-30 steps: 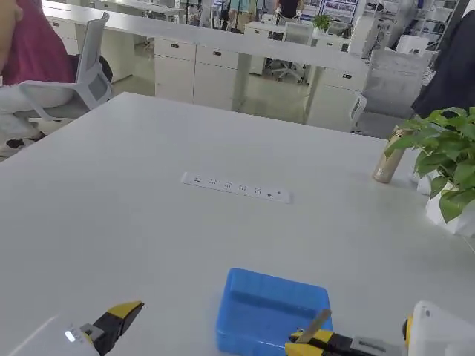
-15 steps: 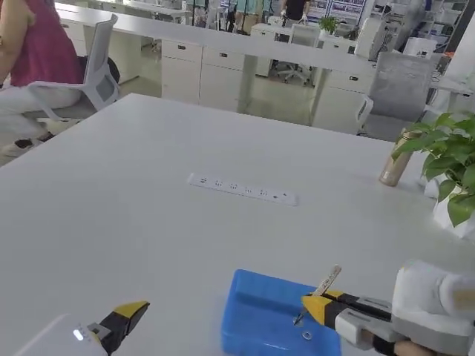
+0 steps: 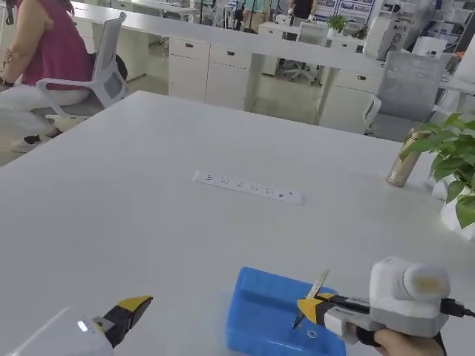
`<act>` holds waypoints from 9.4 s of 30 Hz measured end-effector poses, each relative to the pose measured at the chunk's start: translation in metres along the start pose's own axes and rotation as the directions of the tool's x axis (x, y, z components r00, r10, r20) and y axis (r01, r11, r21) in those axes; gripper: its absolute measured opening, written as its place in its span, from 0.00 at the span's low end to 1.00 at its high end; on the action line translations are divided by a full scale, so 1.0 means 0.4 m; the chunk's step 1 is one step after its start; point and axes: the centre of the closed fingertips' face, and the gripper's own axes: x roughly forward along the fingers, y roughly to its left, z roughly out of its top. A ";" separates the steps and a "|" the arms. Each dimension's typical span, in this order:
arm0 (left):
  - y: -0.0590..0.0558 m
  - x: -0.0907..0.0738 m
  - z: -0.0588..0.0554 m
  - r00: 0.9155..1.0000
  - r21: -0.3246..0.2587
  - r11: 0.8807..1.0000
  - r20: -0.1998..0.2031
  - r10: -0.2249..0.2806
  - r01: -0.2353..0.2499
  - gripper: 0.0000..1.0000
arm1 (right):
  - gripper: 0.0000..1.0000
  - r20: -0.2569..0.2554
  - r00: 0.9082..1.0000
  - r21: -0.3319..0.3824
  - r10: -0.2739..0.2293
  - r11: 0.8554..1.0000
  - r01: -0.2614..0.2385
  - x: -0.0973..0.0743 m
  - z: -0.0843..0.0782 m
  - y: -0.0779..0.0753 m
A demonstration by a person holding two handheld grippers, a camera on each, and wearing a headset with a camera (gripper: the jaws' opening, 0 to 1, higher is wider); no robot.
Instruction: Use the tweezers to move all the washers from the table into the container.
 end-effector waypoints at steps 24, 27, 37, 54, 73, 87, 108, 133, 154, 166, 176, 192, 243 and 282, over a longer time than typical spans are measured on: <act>-0.002 0.003 -0.003 1.000 0.005 1.000 -0.009 -0.006 0.006 0.84 | 0.03 0.008 1.000 0.005 -0.016 1.000 0.016 -0.007 -0.009 0.014; -0.001 0.003 -0.003 1.000 0.004 1.000 -0.007 -0.004 0.004 0.84 | 0.03 0.039 0.999 0.017 -0.014 1.000 0.013 -0.020 0.009 0.024; 0.001 0.002 -0.001 1.000 -0.002 1.000 -0.003 -0.001 0.001 0.84 | 0.03 0.204 0.977 0.058 0.068 0.995 -0.081 -0.103 0.091 0.127; 0.000 0.003 -0.004 1.000 -0.002 1.000 -0.010 -0.002 0.002 0.84 | 0.03 0.100 0.983 0.071 0.156 0.984 -0.164 -0.081 -0.064 0.209; 0.002 0.002 -0.008 1.000 -0.001 1.000 -0.015 0.002 -0.002 0.83 | 0.03 -0.009 0.970 -0.009 0.245 0.970 -0.245 -0.053 -0.122 0.242; -0.003 0.002 -0.009 1.000 0.005 1.000 -0.020 -0.008 0.008 0.83 | 0.03 -0.095 0.948 -0.191 0.304 0.929 -0.317 -0.062 -0.137 0.278; -0.006 0.004 -0.009 1.000 0.014 1.000 -0.024 -0.015 0.015 0.82 | 0.03 -0.168 0.936 -0.394 0.308 0.849 -0.351 -0.075 -0.187 0.324; 0.008 -0.003 0.000 1.000 0.006 1.000 0.002 0.011 -0.011 0.82 | 0.03 0.006 0.973 -0.177 0.231 0.958 -0.227 -0.093 -0.162 0.273; 0.006 -0.002 -0.003 1.000 0.008 1.000 -0.003 0.007 -0.007 0.81 | 0.04 0.004 0.970 -0.206 0.243 0.949 -0.237 -0.082 -0.172 0.274; 0.007 -0.003 -0.001 1.000 0.008 1.000 0.001 0.009 -0.009 0.81 | 0.04 0.004 0.967 -0.220 0.256 0.943 -0.249 -0.084 -0.180 0.282; 0.007 -0.003 -0.002 1.000 0.012 1.000 -0.001 0.009 -0.009 0.81 | 0.04 -0.047 0.965 -0.353 0.259 0.899 -0.258 -0.087 -0.191 0.312; 0.005 -0.002 -0.004 1.000 0.012 1.000 -0.006 0.006 -0.006 0.80 | 0.04 -0.014 0.964 -0.273 0.265 0.926 -0.259 -0.088 -0.175 0.297; 0.012 -0.008 0.015 0.999 -0.031 0.999 0.040 0.011 -0.010 0.78 | 0.03 0.074 0.984 -0.162 0.165 0.975 -0.151 -0.121 -0.086 0.287; 0.052 -0.019 0.011 0.994 -0.032 0.994 0.035 0.101 -0.100 0.74 | 0.03 0.182 0.982 -0.088 0.046 0.996 -0.030 -0.016 0.108 0.060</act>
